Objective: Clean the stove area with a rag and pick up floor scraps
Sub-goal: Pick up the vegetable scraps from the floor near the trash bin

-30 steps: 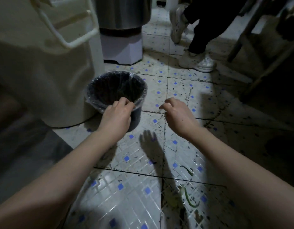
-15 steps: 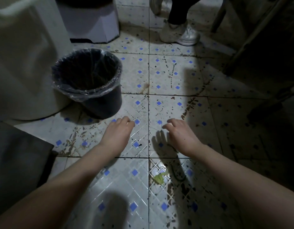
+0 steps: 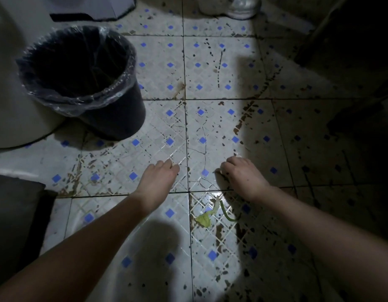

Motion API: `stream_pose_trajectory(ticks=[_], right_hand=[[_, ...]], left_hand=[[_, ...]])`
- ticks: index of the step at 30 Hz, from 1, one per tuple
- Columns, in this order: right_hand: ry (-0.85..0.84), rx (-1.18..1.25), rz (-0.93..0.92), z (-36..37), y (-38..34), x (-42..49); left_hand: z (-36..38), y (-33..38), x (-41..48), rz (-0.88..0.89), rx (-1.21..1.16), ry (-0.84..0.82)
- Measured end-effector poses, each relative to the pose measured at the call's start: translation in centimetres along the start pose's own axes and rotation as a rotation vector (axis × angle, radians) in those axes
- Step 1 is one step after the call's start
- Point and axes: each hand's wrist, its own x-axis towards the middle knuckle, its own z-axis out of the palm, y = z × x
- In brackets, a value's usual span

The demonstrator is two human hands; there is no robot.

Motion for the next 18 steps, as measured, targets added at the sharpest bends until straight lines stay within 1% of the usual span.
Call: stream_pose_trajectory(ticks=[6,12,18], right_hand=[[-0.022,0.019,0.0,1.5,0.1,0.7],[0.039,0.026,0.017,2.1,0.0,1.3],[0.022,0.002,0.02,2.2,0.0,1.2]], left_hand=[[1.2,0.0,0.7,-0.022,-0.005,-0.018],[1.5,0.2,1.5,-0.048,-0.009,-0.04],[1.3,0.8,1.8,-0.074,0.008,-0.087]])
